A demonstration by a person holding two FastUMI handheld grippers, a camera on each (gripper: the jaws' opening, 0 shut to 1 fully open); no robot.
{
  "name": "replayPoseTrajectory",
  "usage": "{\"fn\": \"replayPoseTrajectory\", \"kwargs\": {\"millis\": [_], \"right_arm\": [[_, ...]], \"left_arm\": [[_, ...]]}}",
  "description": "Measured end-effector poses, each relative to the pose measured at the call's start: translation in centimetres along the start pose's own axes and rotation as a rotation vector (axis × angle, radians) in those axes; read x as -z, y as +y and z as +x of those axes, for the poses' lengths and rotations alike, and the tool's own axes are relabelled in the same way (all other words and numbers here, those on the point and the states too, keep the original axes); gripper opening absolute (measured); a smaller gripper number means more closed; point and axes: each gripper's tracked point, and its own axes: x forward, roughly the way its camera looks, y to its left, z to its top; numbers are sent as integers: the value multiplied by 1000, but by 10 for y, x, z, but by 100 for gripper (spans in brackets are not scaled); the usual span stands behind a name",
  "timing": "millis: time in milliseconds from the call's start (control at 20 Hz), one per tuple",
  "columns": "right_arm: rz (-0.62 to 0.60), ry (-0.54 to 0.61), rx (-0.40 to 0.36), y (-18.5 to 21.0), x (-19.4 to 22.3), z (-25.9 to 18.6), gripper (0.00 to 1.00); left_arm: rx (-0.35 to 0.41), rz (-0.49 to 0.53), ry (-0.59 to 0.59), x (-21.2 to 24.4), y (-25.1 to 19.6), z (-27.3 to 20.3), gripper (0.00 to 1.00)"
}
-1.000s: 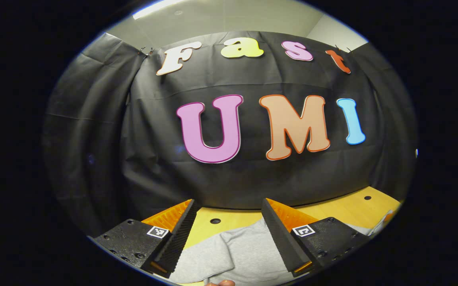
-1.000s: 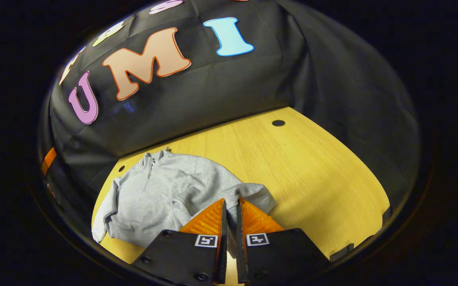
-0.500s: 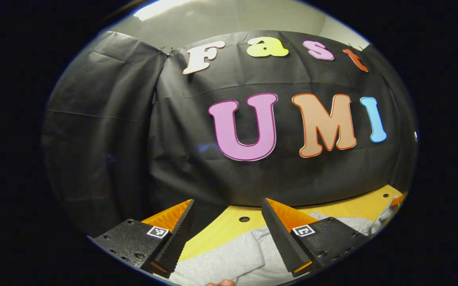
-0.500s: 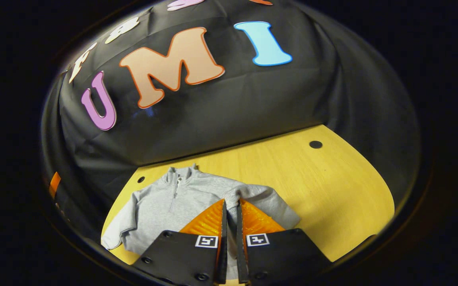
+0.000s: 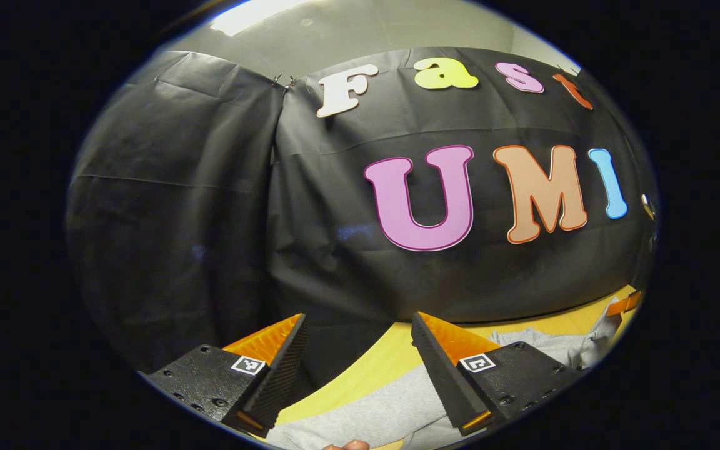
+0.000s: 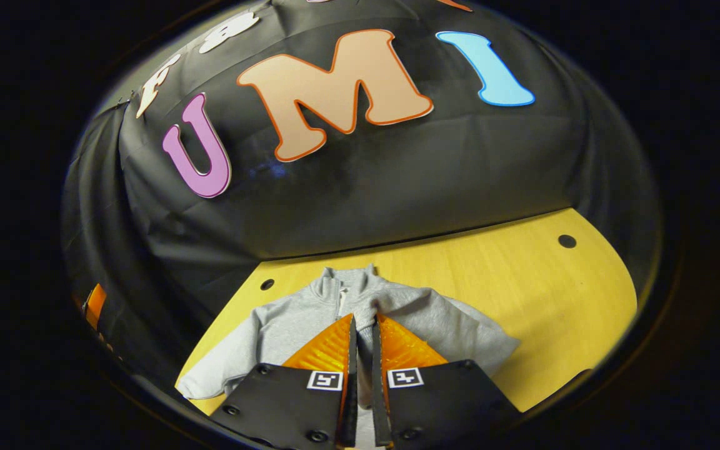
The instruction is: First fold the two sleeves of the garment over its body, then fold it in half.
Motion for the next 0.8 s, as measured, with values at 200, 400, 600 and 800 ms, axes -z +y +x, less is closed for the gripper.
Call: {"fn": "replayPoseTrajectory", "kwargs": {"millis": [200, 400, 600, 800], "right_arm": [[-42, 7, -67, 48, 3, 22, 12], [-66, 36, -126, 94, 15, 44, 12], [-95, 76, -168, 134, 34, 65, 11], [-118, 155, -205, 167, 68, 86, 12]], "left_arm": [[-37, 3, 9, 3, 27, 0, 96], [-86, 10, 20, 9, 57, 1, 99], [-130, 1, 36, 21, 88, 0, 96], [-167, -8, 56, 32, 112, -2, 96]]}}
